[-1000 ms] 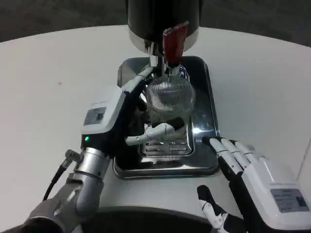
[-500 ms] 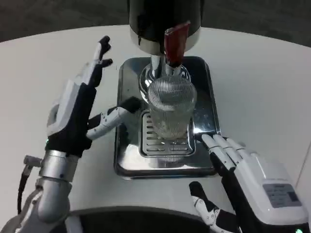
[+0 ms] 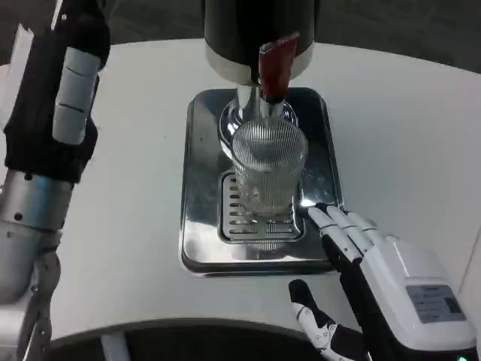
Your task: Grasp the cup under the faucet to collect the drink, then remove the cup.
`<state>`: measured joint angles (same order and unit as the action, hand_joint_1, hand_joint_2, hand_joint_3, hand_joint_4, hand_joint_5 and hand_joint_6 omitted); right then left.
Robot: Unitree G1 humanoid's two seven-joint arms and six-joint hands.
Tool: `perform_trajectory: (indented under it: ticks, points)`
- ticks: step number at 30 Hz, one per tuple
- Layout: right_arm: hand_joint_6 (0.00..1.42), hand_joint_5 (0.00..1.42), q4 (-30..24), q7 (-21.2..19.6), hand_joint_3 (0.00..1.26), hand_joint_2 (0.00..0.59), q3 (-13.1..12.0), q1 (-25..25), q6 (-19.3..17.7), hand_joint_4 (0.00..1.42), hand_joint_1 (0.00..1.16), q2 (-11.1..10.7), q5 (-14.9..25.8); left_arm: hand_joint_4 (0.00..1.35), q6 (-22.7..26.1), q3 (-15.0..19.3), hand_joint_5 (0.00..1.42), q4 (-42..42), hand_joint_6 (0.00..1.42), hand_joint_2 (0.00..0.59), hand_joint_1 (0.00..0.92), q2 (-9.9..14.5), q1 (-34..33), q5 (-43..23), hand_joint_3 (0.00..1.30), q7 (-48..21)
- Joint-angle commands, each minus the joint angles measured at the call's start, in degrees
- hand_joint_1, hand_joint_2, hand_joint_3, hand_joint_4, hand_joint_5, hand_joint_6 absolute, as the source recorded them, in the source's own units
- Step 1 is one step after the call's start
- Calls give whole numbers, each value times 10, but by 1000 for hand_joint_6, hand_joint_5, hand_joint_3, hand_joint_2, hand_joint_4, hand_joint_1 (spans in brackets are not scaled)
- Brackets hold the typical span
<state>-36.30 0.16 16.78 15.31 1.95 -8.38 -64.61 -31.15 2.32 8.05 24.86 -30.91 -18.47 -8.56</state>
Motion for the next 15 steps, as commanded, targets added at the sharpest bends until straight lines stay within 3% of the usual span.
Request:
perform_trajectory:
  ticks: [1, 5, 11, 15]
  points:
    - [188, 122, -14, -2, 151, 493, 2, 16, 4, 106, 529, 6, -9, 0, 90, 21, 0, -60, 10, 124, 0, 12, -26, -100, 0, -105]
    - [190, 127, -21, -2, 154, 493, 2, 25, 2, 108, 529, 8, -11, 0, 140, 31, 8, -75, 41, 118, 0, 29, -55, -118, 0, -178]
    - [192, 131, -30, -2, 155, 493, 0, 32, 1, 112, 529, 10, -13, 0, 223, 40, 8, -112, 43, 101, 0, 33, -86, -160, 0, -254]
    - [194, 132, -35, -2, 156, 493, -3, 36, 0, 116, 529, 10, -11, 0, 260, 38, 0, -116, 1, 91, 0, 41, -103, -146, 0, -285]
